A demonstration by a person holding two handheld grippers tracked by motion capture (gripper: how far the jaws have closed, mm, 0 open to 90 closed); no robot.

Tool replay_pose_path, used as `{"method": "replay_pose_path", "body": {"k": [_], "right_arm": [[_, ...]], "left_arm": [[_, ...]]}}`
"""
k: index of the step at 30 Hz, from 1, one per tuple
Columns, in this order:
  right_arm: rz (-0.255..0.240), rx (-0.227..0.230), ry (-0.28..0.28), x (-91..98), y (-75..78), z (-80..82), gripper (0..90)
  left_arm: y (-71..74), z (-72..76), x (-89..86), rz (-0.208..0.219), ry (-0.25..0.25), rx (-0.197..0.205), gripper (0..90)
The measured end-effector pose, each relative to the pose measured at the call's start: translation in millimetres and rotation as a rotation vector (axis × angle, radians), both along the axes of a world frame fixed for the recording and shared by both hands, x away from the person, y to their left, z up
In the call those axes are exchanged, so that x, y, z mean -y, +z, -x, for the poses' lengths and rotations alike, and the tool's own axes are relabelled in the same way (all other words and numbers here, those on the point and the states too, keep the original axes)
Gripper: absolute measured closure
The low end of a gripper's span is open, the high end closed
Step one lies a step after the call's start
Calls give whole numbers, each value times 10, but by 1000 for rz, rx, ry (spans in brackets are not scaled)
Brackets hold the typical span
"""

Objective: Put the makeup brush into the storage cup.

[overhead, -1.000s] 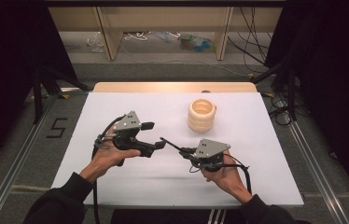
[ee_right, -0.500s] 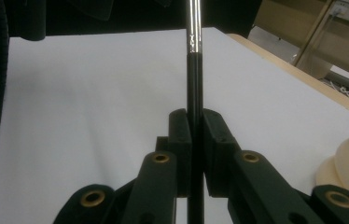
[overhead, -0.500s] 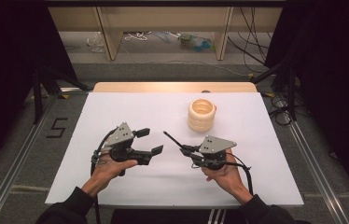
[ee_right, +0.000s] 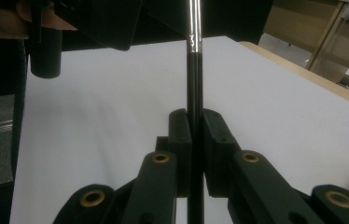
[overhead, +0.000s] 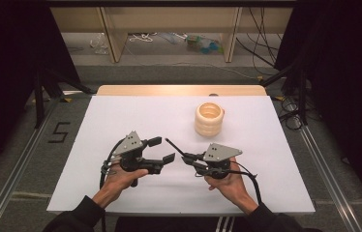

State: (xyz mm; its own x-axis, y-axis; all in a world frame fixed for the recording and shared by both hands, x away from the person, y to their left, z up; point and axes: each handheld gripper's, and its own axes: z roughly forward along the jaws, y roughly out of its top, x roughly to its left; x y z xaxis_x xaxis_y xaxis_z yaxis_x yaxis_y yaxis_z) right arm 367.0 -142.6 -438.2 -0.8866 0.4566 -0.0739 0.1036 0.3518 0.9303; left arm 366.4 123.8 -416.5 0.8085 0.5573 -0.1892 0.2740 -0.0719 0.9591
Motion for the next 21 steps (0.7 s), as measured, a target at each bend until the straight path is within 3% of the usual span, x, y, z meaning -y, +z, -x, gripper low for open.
{"method": "replay_pose_path", "body": {"k": [2, 6, 10, 12, 21], "right_arm": [[-1, -8, 7, -3, -4, 1, 837], [-8, 0, 10, -42, -23, 16, 837], [-21, -2, 14, -79, -32, 28, 836], [-28, -8, 14, -92, -38, 32, 836], [-50, -12, 18, -138, -52, 36, 837]], "left_arm": [[-12, -9, 9, 2, -10, 9, 222], [-44, 2, 47, 15, -6, -16, 227], [-64, -5, 64, 5, -23, -5, 241], [-72, 5, 76, 14, -9, -25, 252], [-75, 2, 66, 34, -20, -36, 358]]}}
